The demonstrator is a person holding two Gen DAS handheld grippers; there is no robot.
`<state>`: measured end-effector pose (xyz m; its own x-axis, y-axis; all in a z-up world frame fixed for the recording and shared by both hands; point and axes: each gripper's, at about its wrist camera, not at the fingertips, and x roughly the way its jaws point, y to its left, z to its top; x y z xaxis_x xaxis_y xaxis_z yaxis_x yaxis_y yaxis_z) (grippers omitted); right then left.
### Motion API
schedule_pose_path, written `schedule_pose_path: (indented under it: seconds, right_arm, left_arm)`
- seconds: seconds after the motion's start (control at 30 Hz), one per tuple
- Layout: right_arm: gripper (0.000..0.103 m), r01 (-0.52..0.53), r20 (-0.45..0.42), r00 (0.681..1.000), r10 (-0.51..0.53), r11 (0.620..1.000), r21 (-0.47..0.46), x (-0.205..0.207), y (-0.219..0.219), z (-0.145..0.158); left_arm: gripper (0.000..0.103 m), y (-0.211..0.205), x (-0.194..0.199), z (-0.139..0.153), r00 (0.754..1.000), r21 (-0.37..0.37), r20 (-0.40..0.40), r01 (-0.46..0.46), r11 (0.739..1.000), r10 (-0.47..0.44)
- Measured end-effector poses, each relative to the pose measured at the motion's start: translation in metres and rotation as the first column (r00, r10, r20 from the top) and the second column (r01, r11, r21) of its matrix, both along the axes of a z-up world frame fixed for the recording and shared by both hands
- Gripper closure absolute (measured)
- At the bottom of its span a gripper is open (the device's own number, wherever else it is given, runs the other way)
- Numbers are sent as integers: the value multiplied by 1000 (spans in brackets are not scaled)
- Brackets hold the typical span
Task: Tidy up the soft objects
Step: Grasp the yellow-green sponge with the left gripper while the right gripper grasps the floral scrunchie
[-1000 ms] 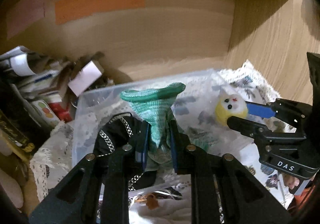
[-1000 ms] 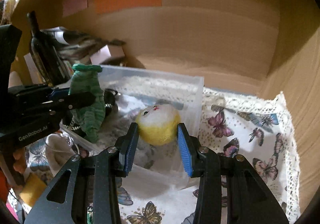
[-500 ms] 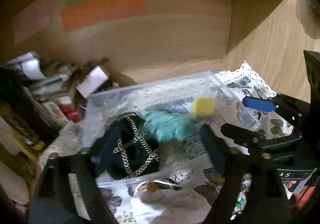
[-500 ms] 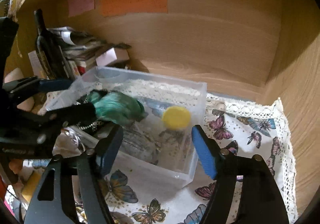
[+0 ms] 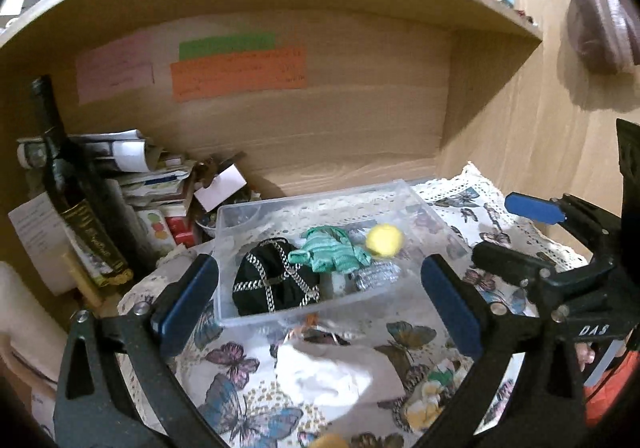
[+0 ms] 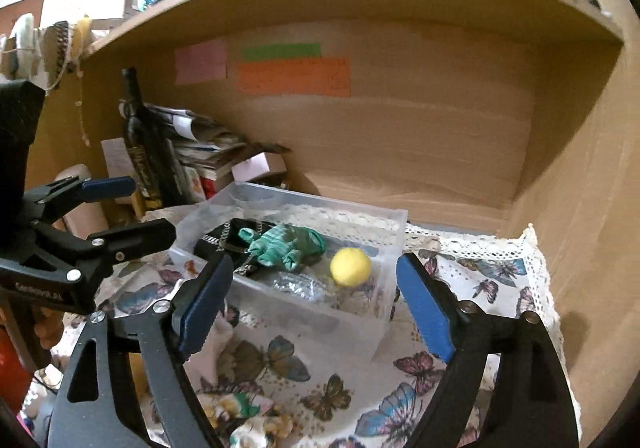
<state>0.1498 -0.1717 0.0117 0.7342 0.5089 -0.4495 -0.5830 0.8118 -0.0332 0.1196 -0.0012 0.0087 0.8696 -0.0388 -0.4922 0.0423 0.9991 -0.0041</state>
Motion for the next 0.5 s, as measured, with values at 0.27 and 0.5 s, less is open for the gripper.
schedule_pose_path:
  seconds: [0.27, 0.5]
  right_arm:
    - [19, -10, -19, 1000, 10, 1000, -7, -27, -11, -18]
    - [18, -43, -124, 992, 37, 998, -39, -39, -3, -58]
  left_arm:
    - [0, 9, -38, -18, 1000, -39, -28, 3, 999, -5]
    - [0, 11, -53, -60, 989, -83, -145, -11, 996, -2]
